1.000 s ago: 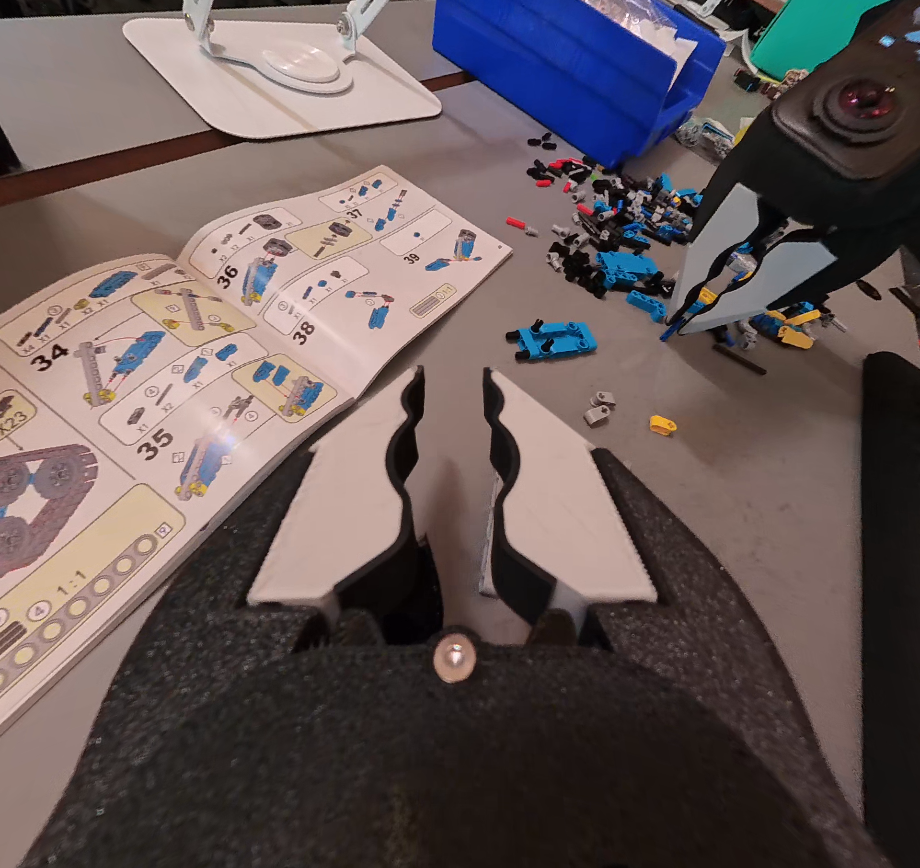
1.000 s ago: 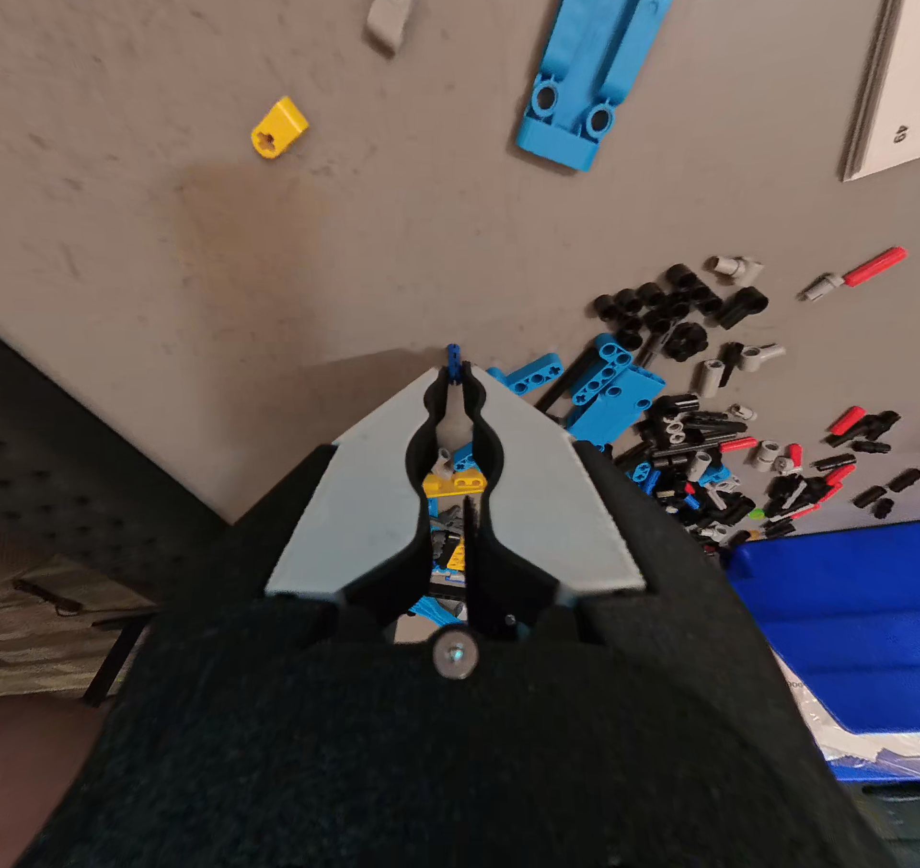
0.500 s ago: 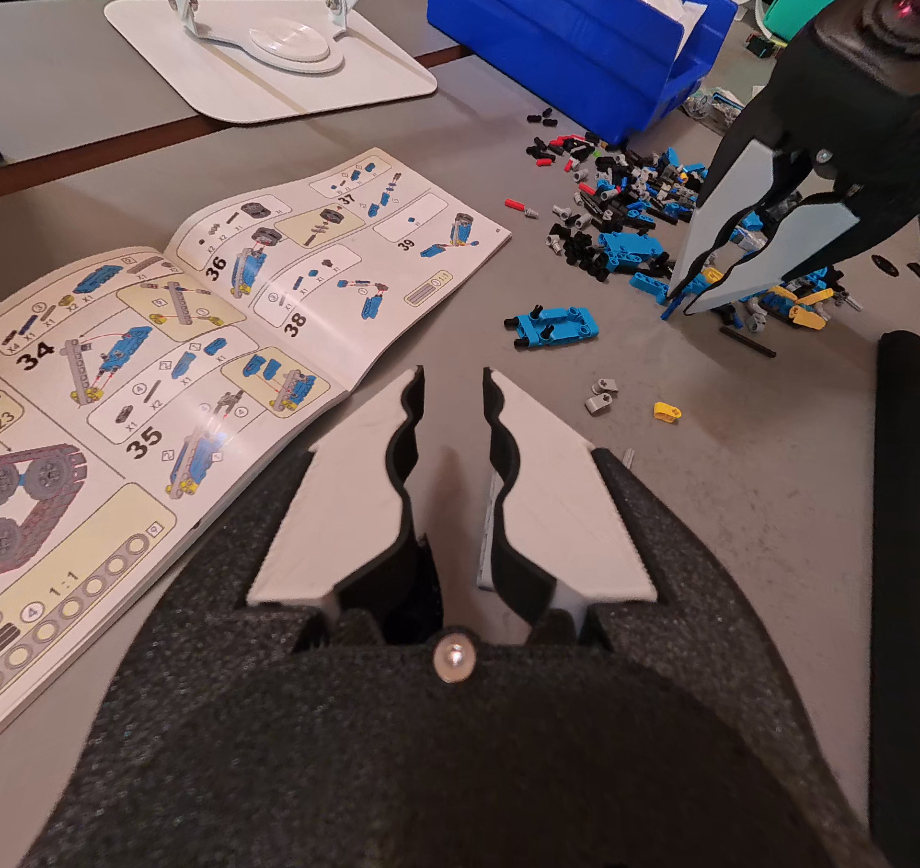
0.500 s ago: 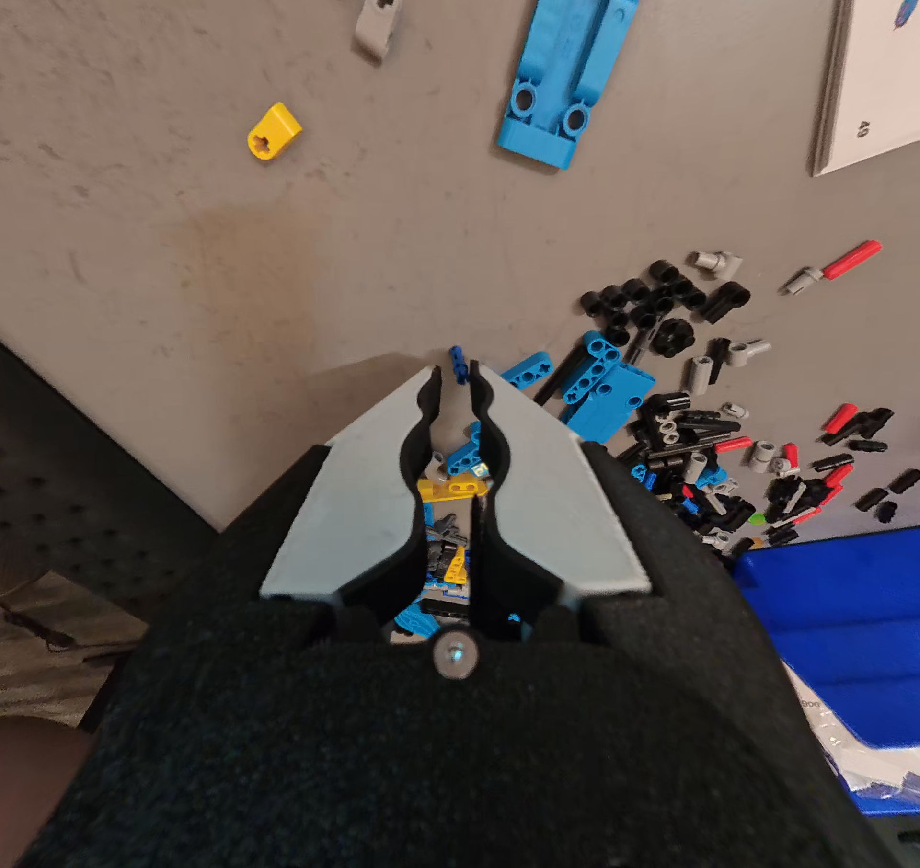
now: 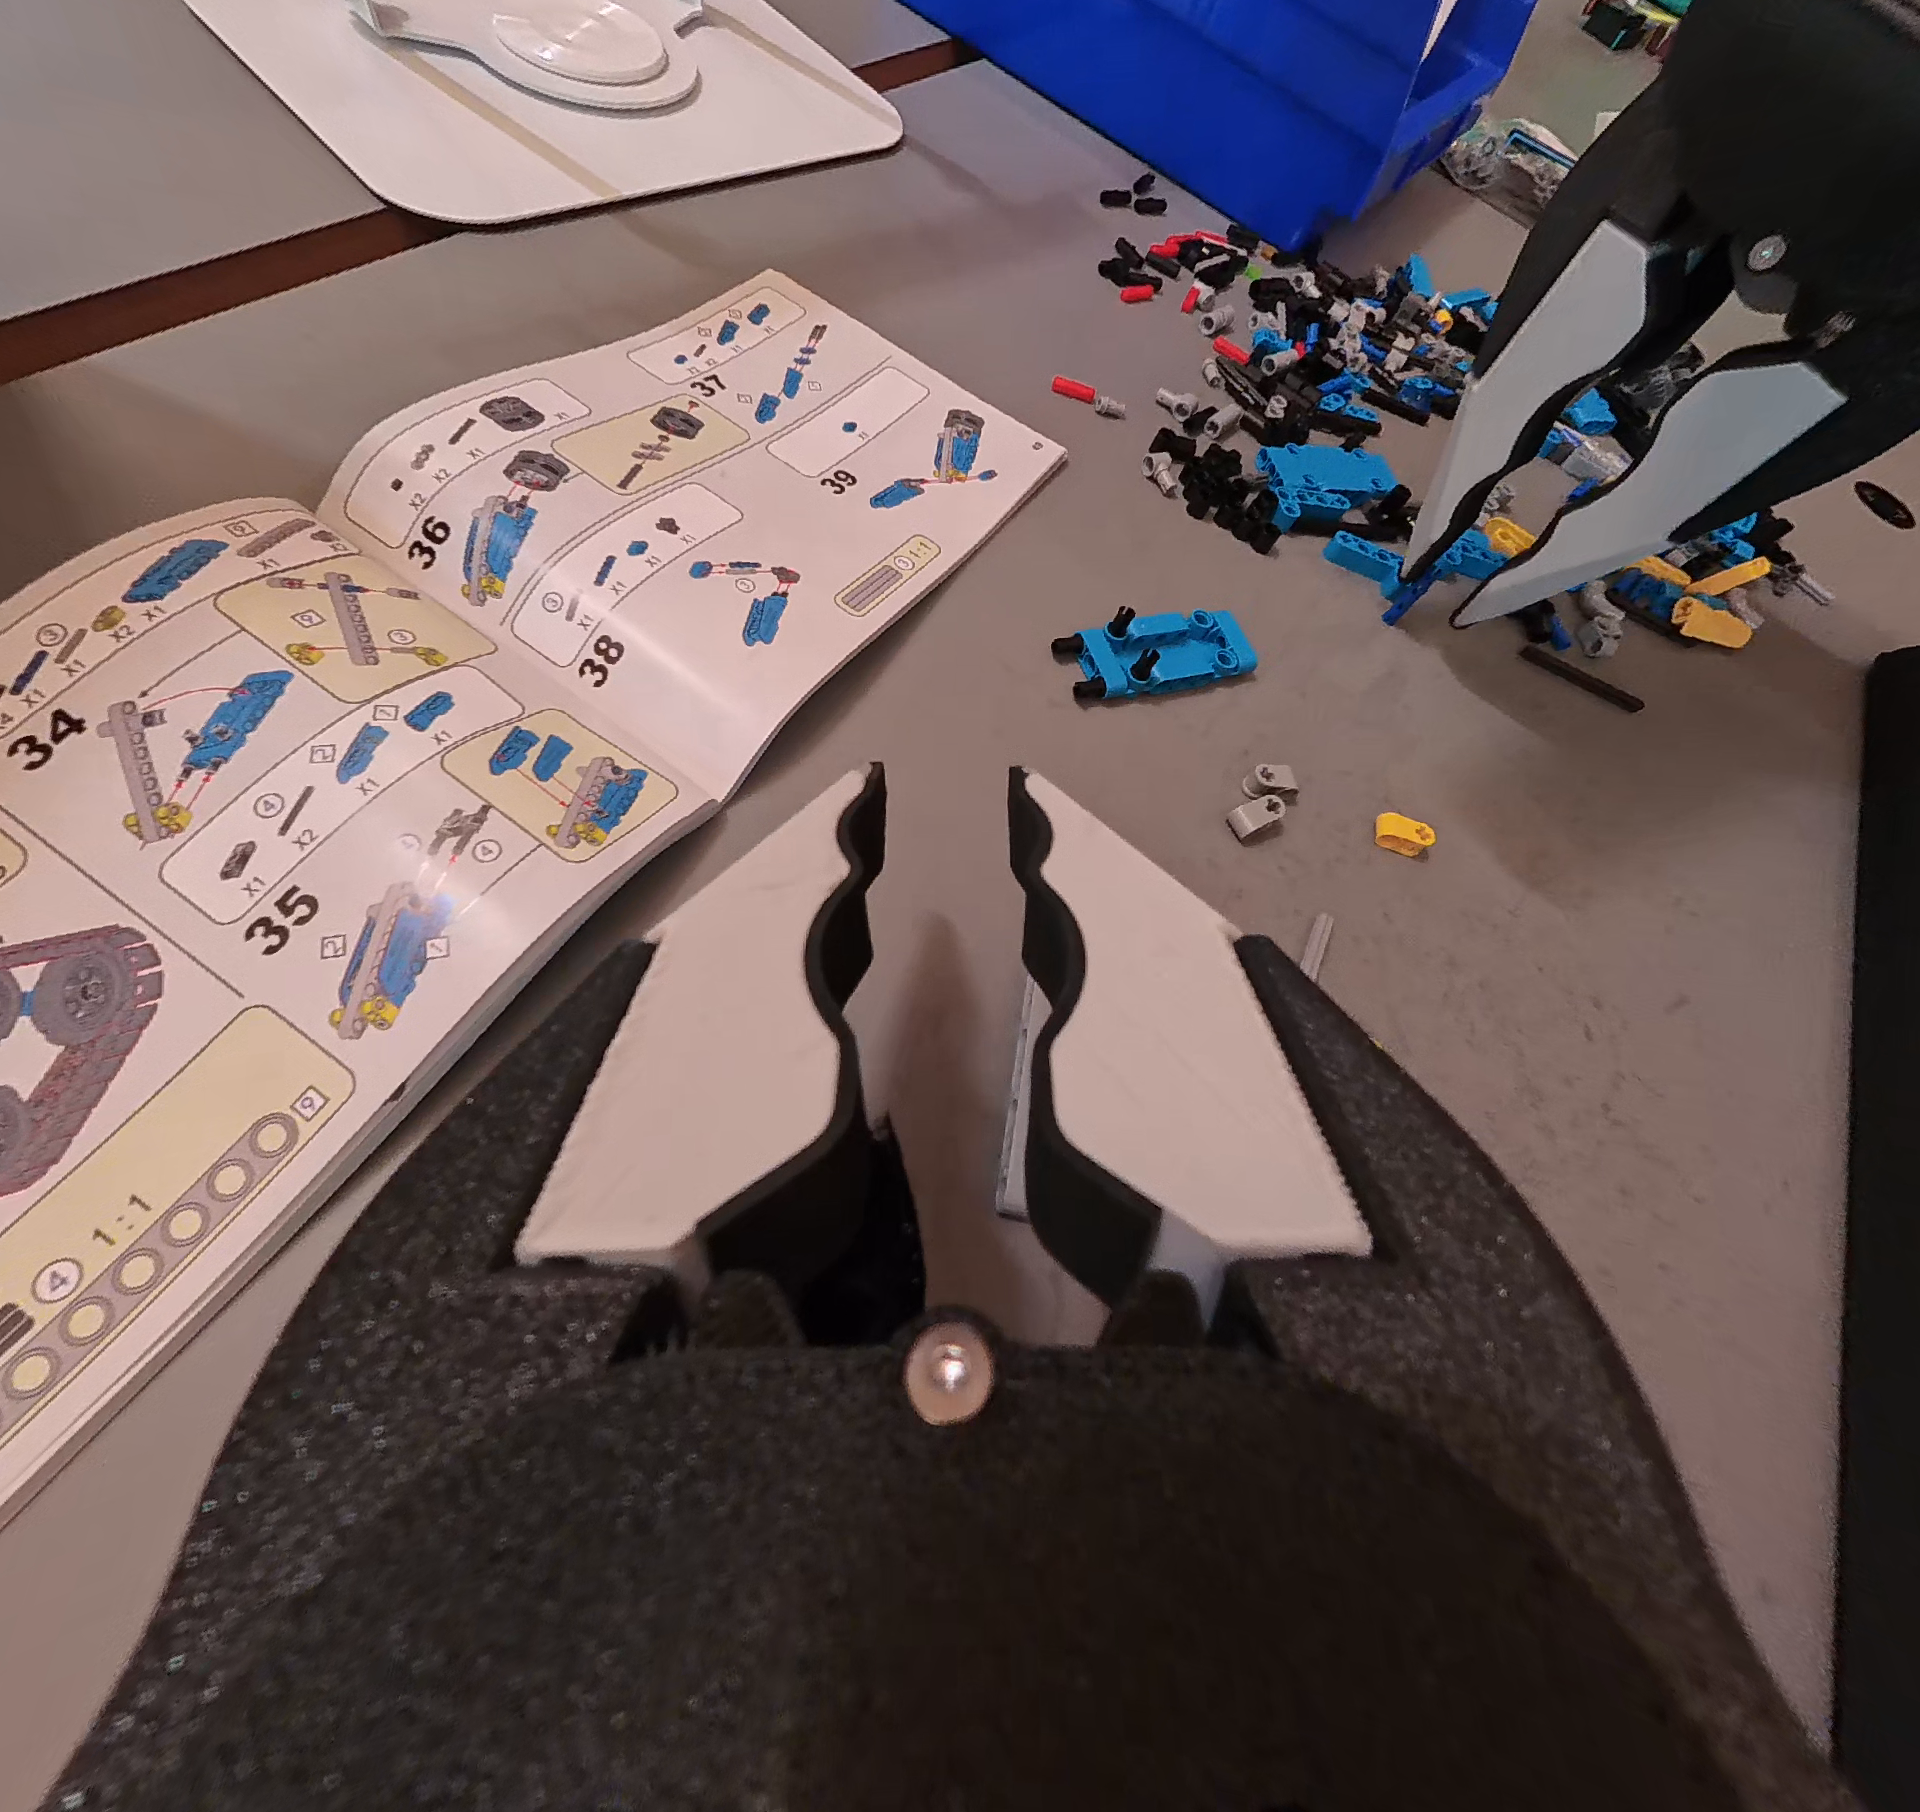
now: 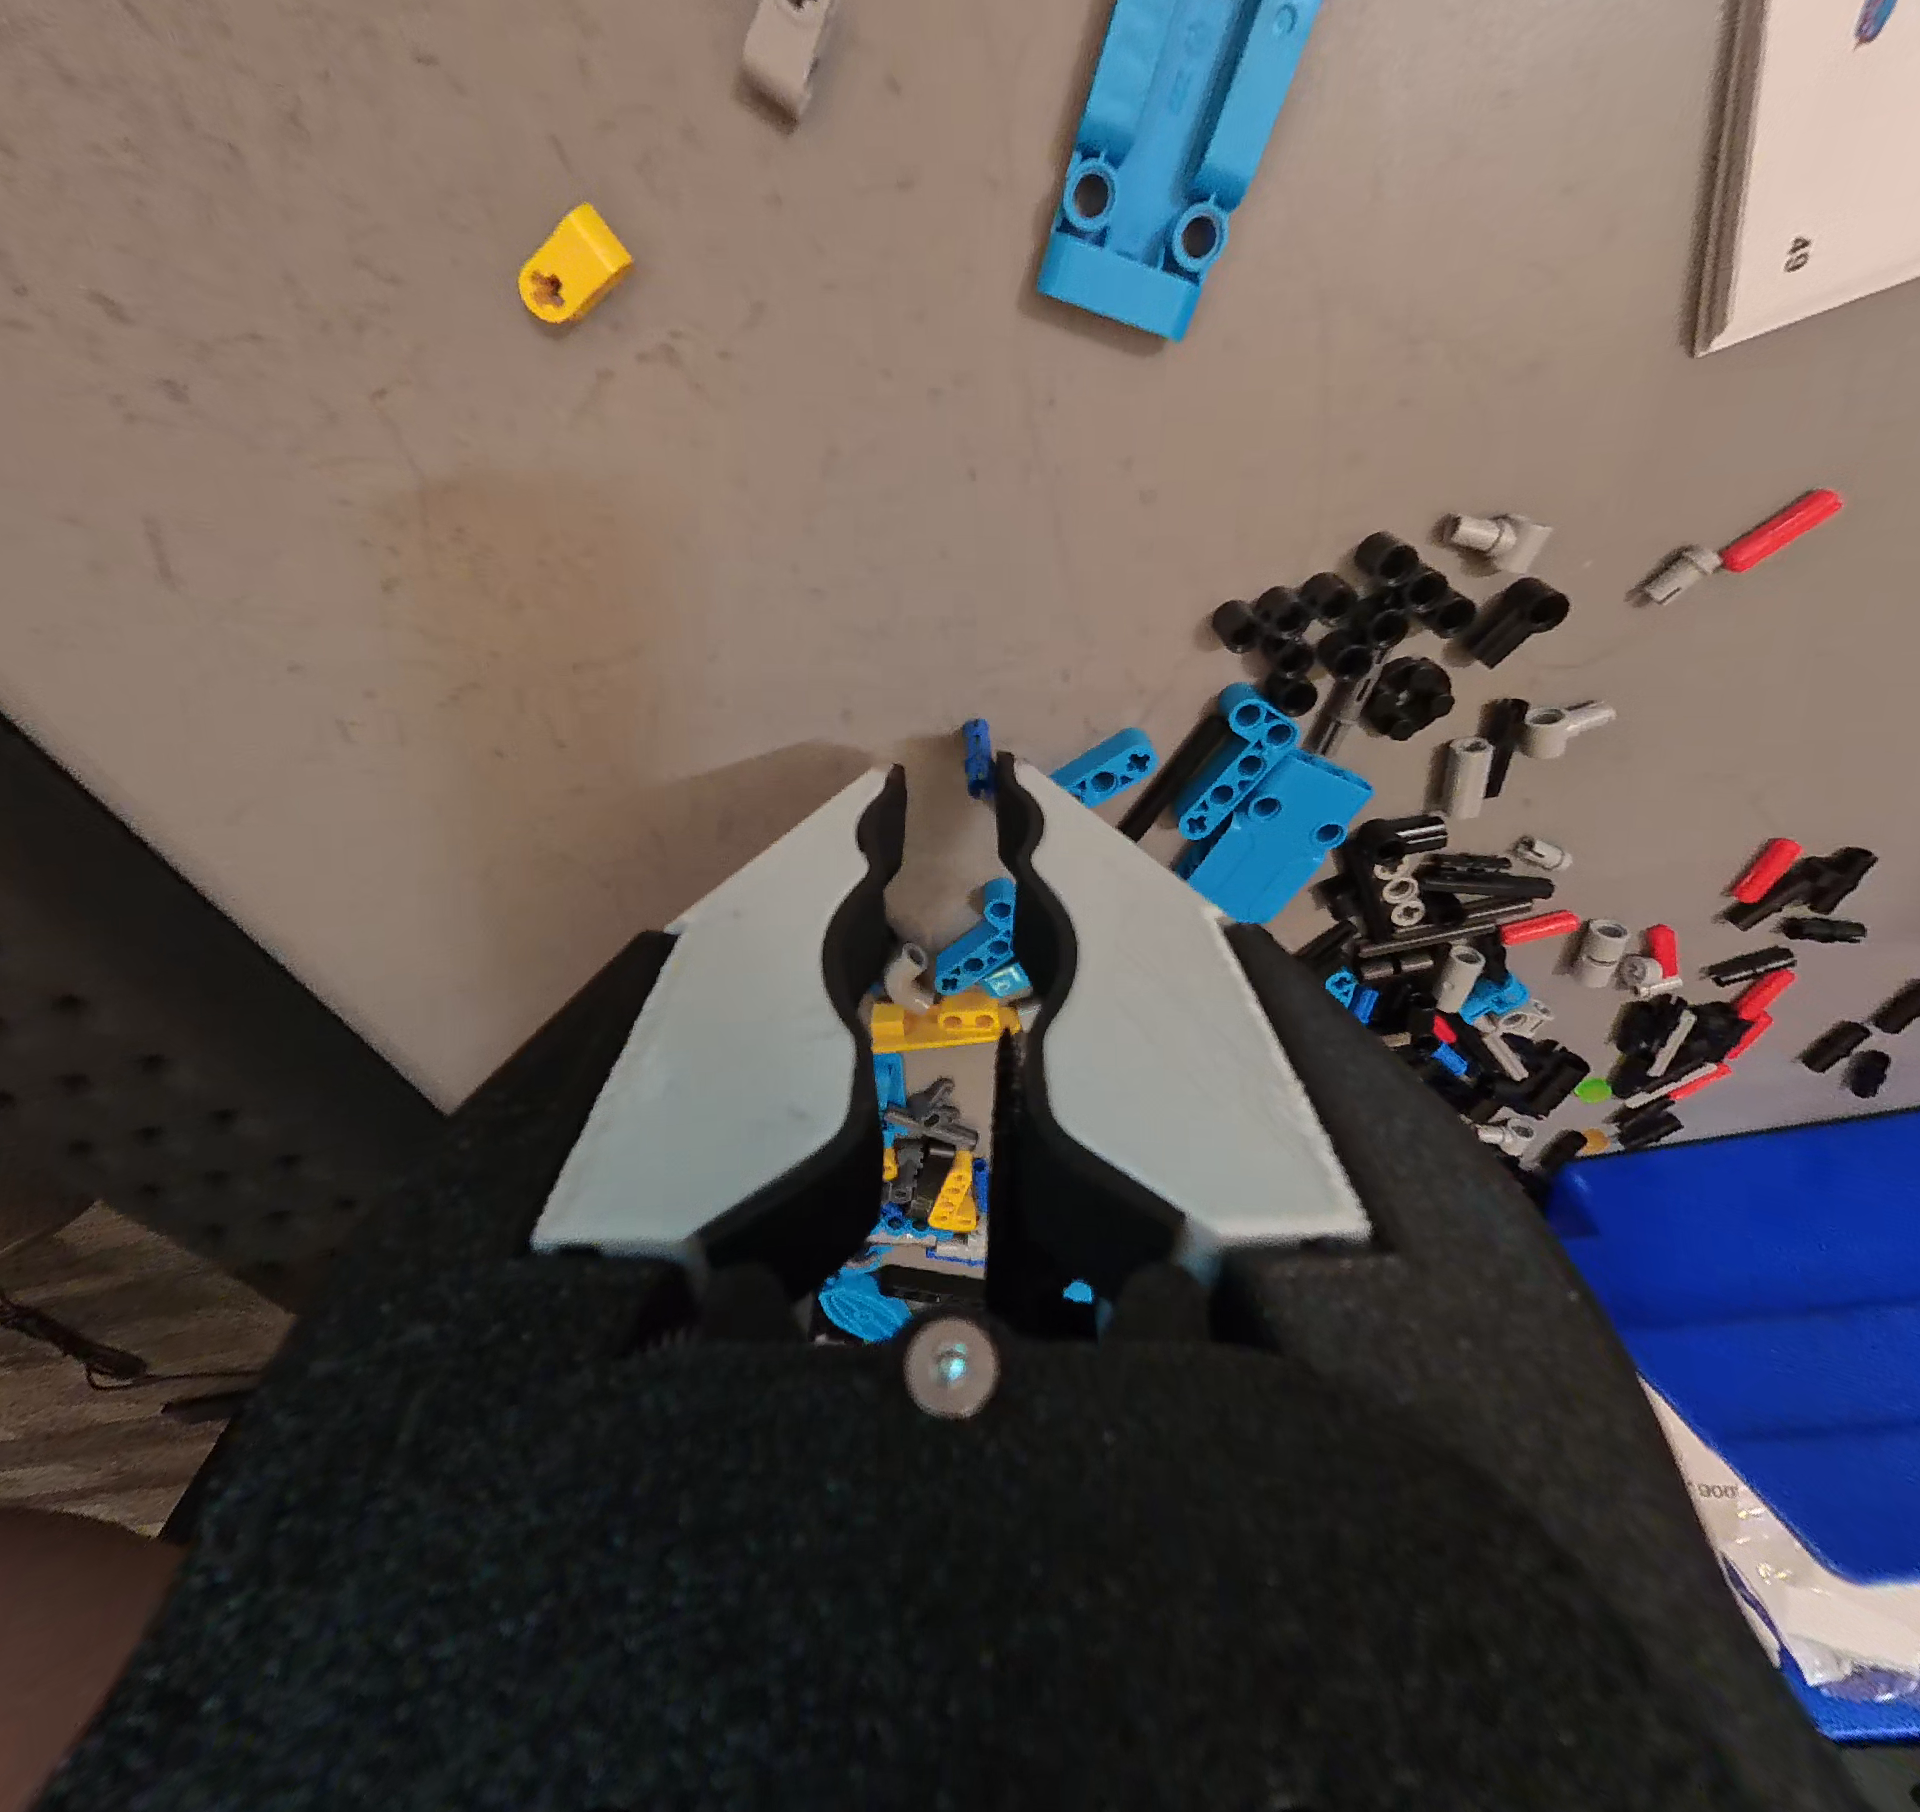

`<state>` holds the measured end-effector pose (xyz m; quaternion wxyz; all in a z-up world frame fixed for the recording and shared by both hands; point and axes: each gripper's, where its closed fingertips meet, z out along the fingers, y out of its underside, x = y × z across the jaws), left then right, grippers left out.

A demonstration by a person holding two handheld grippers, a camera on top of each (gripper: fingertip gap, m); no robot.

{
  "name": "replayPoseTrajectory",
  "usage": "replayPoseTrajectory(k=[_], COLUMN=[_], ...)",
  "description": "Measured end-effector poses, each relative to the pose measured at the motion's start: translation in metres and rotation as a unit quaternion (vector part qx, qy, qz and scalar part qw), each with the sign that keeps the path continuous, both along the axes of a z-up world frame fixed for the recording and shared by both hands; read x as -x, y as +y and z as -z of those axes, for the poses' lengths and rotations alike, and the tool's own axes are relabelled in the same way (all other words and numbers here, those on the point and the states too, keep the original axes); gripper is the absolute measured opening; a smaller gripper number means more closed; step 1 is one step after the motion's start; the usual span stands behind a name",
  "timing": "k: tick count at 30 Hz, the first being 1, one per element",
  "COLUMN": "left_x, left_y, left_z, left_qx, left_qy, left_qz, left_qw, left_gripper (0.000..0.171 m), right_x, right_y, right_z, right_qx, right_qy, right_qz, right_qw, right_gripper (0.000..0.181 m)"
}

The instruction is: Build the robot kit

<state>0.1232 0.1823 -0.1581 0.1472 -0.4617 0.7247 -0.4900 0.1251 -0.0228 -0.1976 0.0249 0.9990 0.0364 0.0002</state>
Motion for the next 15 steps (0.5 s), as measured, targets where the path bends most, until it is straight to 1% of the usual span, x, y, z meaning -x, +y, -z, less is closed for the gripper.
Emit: replayPoseTrajectory(k=[15], left_x=[0.0006], left_y=[-0.0014], left_z=[0.0019], left_qx=[-0.008], left_qy=[0.001], left_qz=[0.004], left_qw=[1.000], left_gripper=[0.023], right_x=[-0.0016], right_y=[-0.0002], right_z=[0.0074], right_qx=[-0.004], right_qy=[0.003], right_qz=[0.001], right_qw=[1.000], right_gripper=[0.020])
